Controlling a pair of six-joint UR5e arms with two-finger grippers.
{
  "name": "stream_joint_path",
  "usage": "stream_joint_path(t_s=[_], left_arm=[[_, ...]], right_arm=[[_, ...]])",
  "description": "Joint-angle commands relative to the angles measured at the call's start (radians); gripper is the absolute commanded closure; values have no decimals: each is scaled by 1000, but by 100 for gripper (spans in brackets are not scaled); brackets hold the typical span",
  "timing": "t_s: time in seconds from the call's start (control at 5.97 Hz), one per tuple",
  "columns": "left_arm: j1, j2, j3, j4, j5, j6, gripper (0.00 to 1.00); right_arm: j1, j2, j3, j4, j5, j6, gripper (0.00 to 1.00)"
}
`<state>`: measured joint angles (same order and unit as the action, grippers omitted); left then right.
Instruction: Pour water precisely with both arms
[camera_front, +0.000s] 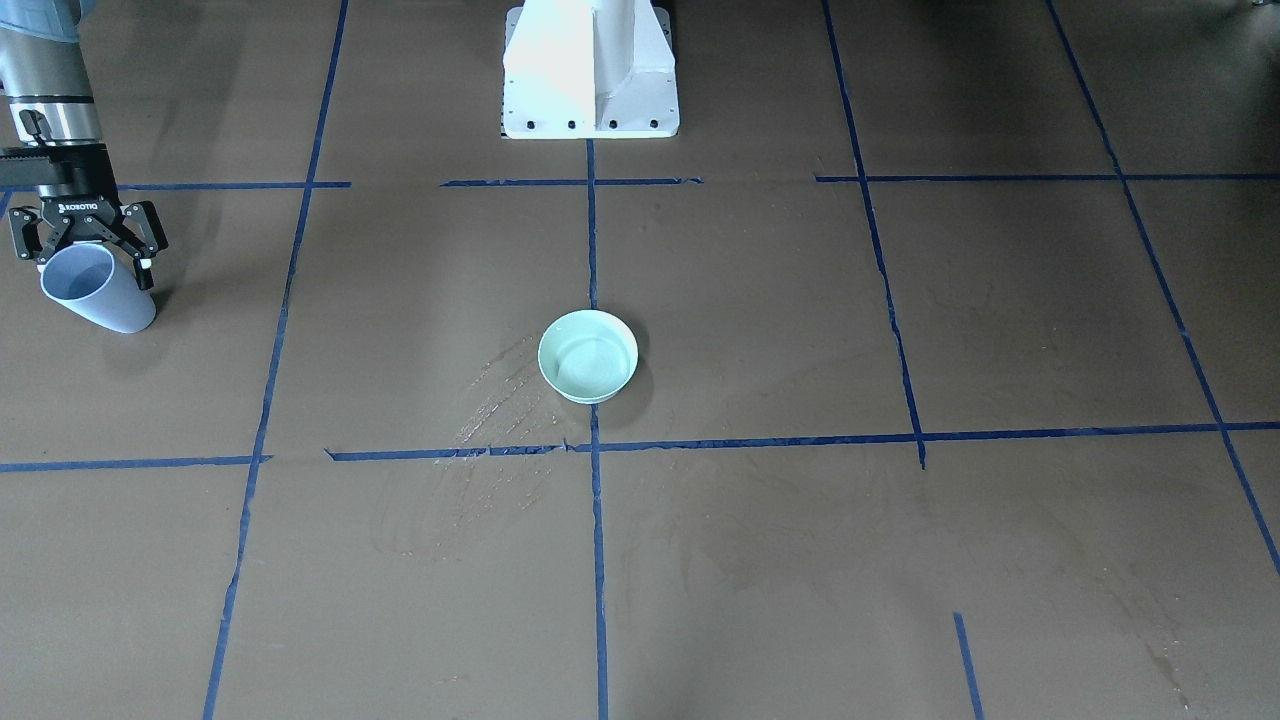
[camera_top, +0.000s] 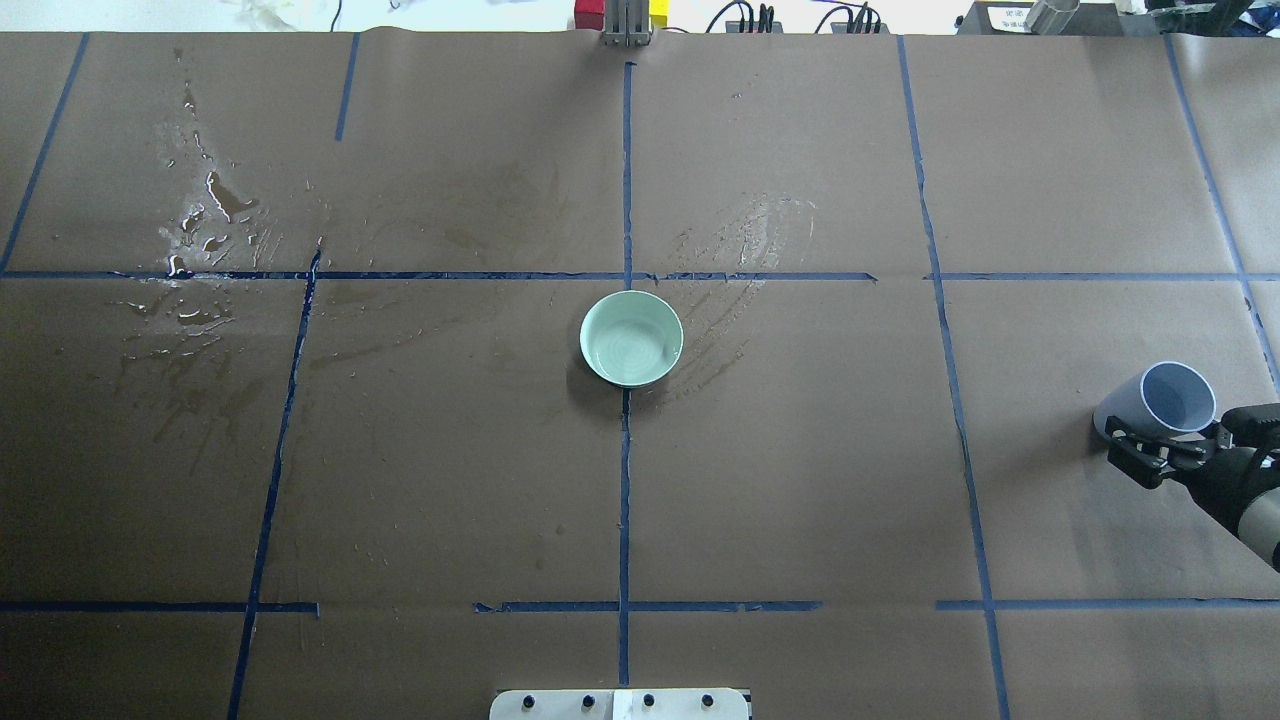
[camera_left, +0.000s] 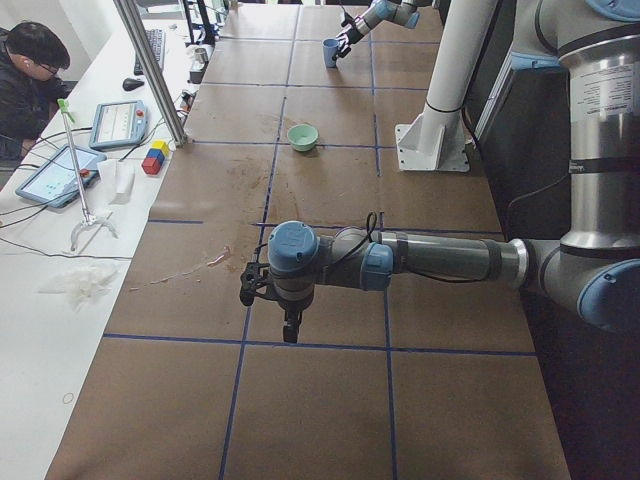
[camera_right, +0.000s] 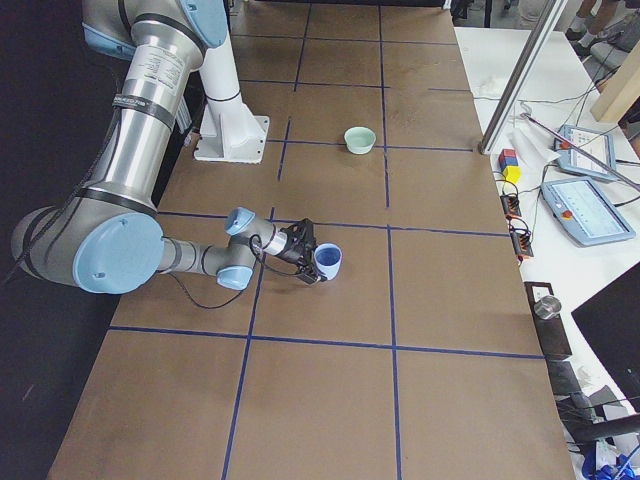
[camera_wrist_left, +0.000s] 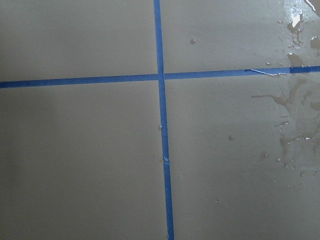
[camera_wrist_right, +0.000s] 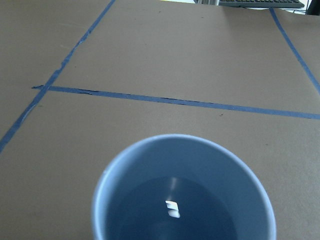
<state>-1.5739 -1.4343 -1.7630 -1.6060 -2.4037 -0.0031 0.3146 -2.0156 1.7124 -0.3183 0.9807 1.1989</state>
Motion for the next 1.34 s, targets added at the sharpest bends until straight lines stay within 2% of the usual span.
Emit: stream_joint_path(t_s=[0.0,0.33,0.5,0.67,0.84,1.17], left_arm=[[0,0,0,0,1,2,0],[0,2,2,0,5,5,0],[0,2,2,0,5,5,0],[0,2,2,0,6,5,0],[0,2,2,-2,6,6,0],[0,2,2,-2,6,6,0]], right_arm=[[0,11,-2,1,-20,-1,0],[0,12,-8,1,-22,-1,1],[1,12,-8,1,-28,-1,21],[1,12,-8,4,-28,-1,47],[1,12,-7,8,-30,-1,63],[1,14,-1,8,-54,1,76]])
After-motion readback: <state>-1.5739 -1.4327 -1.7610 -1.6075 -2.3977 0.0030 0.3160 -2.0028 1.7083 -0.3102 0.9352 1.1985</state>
